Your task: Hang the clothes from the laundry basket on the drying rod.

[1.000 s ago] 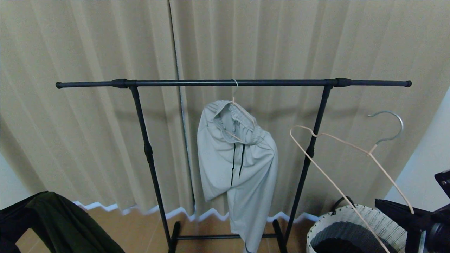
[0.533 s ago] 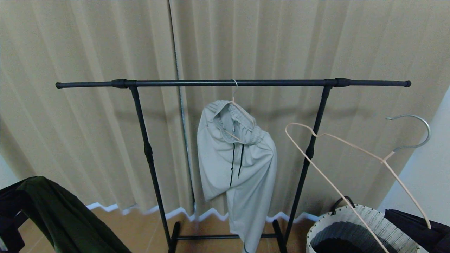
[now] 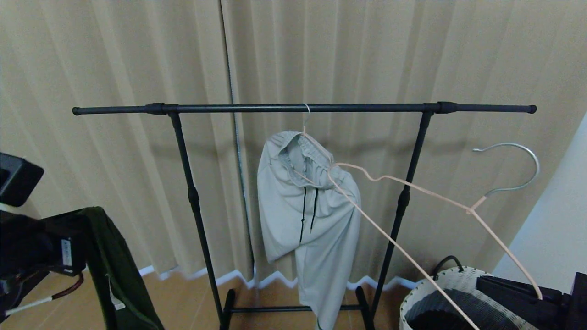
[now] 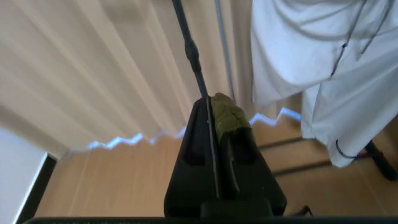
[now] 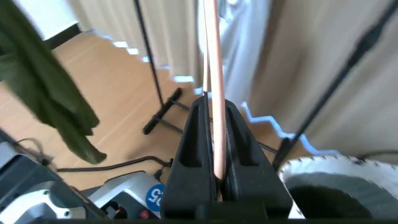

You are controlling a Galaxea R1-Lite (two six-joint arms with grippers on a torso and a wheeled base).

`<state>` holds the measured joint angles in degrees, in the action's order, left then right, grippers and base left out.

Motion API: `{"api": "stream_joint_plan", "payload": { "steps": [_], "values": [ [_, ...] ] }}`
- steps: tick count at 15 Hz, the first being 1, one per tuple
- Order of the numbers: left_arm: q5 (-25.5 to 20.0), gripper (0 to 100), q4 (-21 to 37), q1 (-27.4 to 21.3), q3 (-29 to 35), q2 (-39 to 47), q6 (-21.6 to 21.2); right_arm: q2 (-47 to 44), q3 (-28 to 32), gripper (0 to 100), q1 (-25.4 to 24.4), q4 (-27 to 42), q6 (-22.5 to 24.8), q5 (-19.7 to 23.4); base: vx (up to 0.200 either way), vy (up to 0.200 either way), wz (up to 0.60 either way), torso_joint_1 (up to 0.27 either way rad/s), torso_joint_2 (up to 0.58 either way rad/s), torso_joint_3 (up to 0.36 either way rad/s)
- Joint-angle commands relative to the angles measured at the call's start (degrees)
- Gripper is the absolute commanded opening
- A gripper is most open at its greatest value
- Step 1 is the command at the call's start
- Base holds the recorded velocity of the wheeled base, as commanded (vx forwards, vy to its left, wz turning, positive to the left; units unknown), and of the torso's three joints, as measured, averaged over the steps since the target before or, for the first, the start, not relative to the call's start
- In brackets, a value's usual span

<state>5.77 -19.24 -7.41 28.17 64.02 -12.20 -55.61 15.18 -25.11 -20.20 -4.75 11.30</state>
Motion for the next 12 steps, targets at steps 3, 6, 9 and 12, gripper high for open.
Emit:
{"api": "stream_joint_plan", "payload": {
  "steps": [3,6,9,12],
  "values": [
    [7.2,0,0.0,-8.1,9.3,12.3,4.1,-10.0,5.4,0,-13.5,-0.7,-5.2,-0.1,0.000,0.000,0.00,0.000,0.00,0.000],
    [11.5,0,0.1,-11.5,15.1,16.9,5.8,-14.0,7.9,0,-18.2,-0.8,-6.7,-0.1,0.000,0.000,0.00,0.000,0.00,0.000],
    [15.1,0,0.2,-13.9,19.9,21.4,8.6,-18.1,10.9,0,-25.2,-0.8,-9.8,-0.2,0.000,0.000,0.00,0.000,0.00,0.000],
    [18.1,0,0.2,-16.1,20.3,23.9,11.4,-22.6,14.3,0,-27.4,-0.9,-10.0,-0.2,0.000,0.000,0.00,0.000,0.00,0.000]
  ]
}}
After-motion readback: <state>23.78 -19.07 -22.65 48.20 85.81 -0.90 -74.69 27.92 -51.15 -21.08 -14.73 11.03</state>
